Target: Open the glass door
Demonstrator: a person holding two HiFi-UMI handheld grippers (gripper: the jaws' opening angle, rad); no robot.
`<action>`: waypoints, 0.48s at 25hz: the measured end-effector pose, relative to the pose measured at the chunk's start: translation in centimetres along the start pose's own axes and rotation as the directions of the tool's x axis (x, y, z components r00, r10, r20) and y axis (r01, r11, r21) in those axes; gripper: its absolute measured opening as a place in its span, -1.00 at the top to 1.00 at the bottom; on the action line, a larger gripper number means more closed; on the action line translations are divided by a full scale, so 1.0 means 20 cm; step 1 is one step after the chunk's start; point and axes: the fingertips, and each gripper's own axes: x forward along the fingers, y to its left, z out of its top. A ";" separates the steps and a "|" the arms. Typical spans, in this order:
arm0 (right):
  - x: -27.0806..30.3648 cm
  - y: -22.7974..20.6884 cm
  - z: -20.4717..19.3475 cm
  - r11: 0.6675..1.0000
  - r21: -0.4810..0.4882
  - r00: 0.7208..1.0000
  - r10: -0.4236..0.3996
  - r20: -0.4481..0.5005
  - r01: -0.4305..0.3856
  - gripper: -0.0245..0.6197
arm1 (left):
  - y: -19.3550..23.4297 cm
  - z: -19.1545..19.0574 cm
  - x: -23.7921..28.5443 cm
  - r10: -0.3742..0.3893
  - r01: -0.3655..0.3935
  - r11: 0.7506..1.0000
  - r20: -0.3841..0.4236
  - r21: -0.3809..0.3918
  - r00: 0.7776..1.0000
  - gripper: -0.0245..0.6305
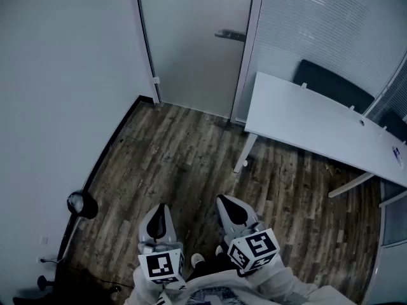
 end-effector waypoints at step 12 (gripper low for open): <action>0.13 -0.16 0.02 0.999 0.014 0.999 0.047 -0.024 -0.047 0.91 | -0.06 -0.01 0.19 0.023 -0.023 1.000 -0.029 0.008 0.999 0.92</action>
